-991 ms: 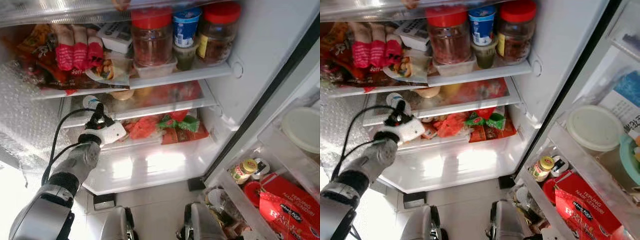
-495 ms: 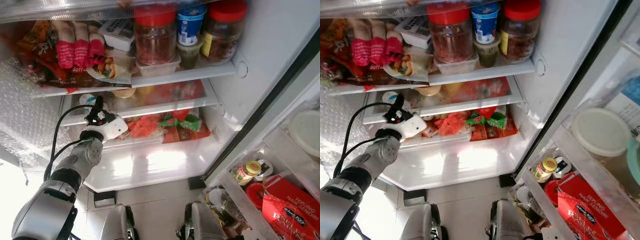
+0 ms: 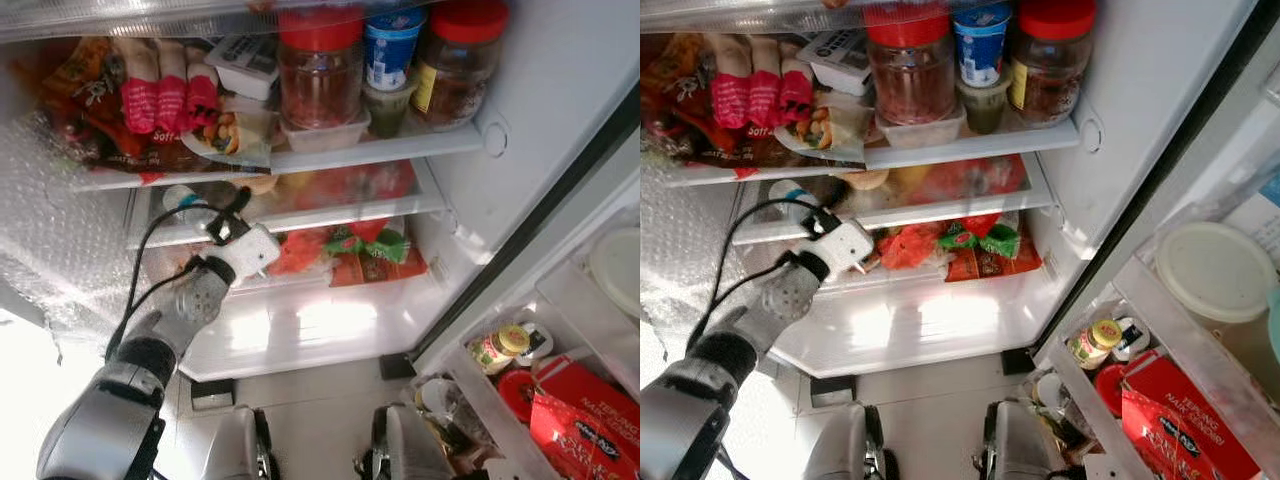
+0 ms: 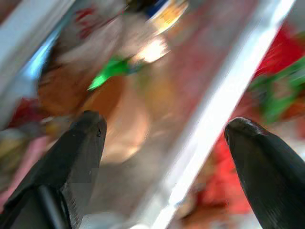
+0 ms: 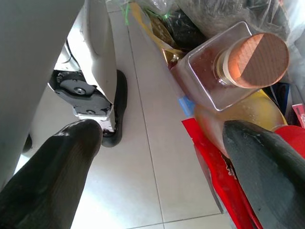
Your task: Restocking fridge
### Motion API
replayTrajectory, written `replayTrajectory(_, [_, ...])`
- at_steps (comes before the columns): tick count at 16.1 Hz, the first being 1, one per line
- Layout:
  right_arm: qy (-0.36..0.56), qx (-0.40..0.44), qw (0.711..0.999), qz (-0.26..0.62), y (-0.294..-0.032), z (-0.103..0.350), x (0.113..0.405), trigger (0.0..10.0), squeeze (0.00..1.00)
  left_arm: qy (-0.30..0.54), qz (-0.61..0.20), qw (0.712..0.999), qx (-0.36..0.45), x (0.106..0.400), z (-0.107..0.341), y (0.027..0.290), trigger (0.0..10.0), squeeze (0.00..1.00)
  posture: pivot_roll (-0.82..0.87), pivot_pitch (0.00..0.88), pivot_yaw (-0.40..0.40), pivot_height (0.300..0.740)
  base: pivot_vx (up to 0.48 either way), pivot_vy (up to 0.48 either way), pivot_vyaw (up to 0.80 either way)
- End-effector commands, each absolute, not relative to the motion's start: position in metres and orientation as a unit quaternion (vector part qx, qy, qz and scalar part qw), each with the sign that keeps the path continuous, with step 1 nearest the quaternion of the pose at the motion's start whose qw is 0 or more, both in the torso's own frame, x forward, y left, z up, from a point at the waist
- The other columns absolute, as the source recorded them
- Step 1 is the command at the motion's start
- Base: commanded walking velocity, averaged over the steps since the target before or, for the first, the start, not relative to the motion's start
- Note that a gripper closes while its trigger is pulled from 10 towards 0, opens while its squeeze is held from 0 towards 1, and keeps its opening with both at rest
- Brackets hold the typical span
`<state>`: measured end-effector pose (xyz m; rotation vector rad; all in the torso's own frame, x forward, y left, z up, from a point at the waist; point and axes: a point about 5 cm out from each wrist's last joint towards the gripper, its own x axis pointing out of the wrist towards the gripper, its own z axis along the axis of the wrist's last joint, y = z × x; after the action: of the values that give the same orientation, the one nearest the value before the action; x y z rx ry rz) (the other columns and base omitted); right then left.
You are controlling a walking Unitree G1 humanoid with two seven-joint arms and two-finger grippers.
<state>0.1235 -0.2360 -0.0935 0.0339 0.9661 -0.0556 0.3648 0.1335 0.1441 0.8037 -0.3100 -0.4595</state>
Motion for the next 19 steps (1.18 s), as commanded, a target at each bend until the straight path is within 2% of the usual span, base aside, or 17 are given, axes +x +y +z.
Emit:
replayTrajectory(1, [0.477,0.017,0.878,-0.033,-0.238,-0.096,0.115,10.0,0.0,-0.135,-0.268,0.876,0.377,0.357,0.134,0.129,10.0,0.0,-0.05,0.2,0.019,0.63,0.0,0.0,0.0])
replayTrajectory(2, [0.477,0.017,0.878,-0.033,-0.238,-0.096,0.115,10.0,0.0,-0.114,-0.306,0.864,0.384,0.351,0.123,0.125,10.0,0.0,-0.06,0.199,0.024,0.63,0.0,0.0,0.0])
replayTrajectory(3, [0.477,0.018,0.878,-0.033,-0.237,-0.096,0.115,10.0,0.0,-0.105,-0.315,0.863,0.38,0.347,0.118,0.126,10.0,0.0,-0.06,0.198,0.025,0.63,0.0,0.0,0.0])
replayTrajectory(6, [0.476,0.02,0.878,-0.035,-0.236,-0.097,0.114,10.0,0.0,-0.08,-0.318,0.883,0.336,0.32,0.097,0.14,10.0,0.0,-0.07,0.191,0.036,0.63,0.0,0.0,0.0])
replayTrajectory(10, [0.477,0.017,0.878,-0.034,-0.236,-0.097,0.114,10.0,0.0,-0.075,-0.215,0.898,0.376,0.32,0.105,0.172,10.0,0.0,-0.06,0.179,0.033,0.63,0.0,0.0,0.0])
replayTrajectory(11, [0.477,0.017,0.878,-0.033,-0.236,-0.097,0.114,10.0,0.0,-0.069,-0.192,0.894,0.4,0.325,0.108,0.178,10.0,0.0,-0.06,0.178,0.033,0.63,0.0,0.0,0.0])
replayTrajectory(12, [0.476,0.016,0.879,-0.033,-0.236,-0.097,0.114,10.0,0.0,-0.068,-0.186,0.887,0.418,0.327,0.109,0.179,10.0,0.0,-0.06,0.179,0.033,0.63,0.0,0.0,0.0])
replayTrajectory(14, [0.475,0.017,0.879,-0.034,-0.236,-0.097,0.115,10.0,0.0,-0.055,-0.172,0.892,0.415,0.329,0.11,0.182,10.0,0.0,-0.07,0.182,0.032,0.63,0.0,0.0,0.0])
replayTrajectory(15, [0.475,0.017,0.879,-0.034,-0.236,-0.096,0.115,10.0,0.0,-0.041,-0.184,0.896,0.401,0.328,0.11,0.181,10.0,0.0,-0.07,0.184,0.032,0.63,0.0,0.0,0.0])
replayTrajectory(17, [0.475,0.017,0.879,-0.036,-0.236,-0.096,0.115,10.0,0.0,-0.016,-0.224,0.885,0.407,0.318,0.099,0.176,10.0,0.0,-0.06,0.192,0.033,0.63,0.0,0.0,0.0])
replayTrajectory(19, [0.475,0.018,0.879,-0.037,-0.236,-0.096,0.116,10.0,0.0,-0.026,-0.238,0.886,0.397,0.313,0.1,0.173,10.0,0.0,-0.06,0.195,0.033,0.63,0.0,0.0,0.0])
